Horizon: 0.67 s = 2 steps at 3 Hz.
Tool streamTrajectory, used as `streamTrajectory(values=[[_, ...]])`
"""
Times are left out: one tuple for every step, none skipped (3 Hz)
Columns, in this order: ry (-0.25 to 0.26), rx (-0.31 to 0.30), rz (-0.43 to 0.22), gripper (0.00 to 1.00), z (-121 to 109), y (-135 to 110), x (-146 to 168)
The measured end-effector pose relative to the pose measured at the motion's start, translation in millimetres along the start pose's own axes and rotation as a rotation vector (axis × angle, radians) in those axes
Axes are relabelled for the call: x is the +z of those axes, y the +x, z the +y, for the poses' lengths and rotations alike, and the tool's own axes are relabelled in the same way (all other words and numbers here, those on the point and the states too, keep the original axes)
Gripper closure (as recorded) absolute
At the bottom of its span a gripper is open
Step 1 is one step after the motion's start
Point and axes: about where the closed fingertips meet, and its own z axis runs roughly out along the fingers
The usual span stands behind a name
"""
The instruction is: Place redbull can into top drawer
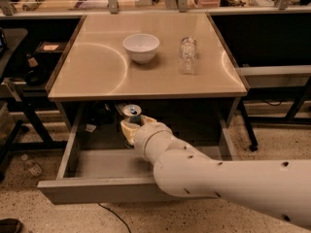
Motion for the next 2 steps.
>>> streamTrajectory(values=[[0.015, 0.009, 0.007, 1.00, -4, 12, 6], [0.035, 0.010, 0.010, 1.00, -18, 25, 13]])
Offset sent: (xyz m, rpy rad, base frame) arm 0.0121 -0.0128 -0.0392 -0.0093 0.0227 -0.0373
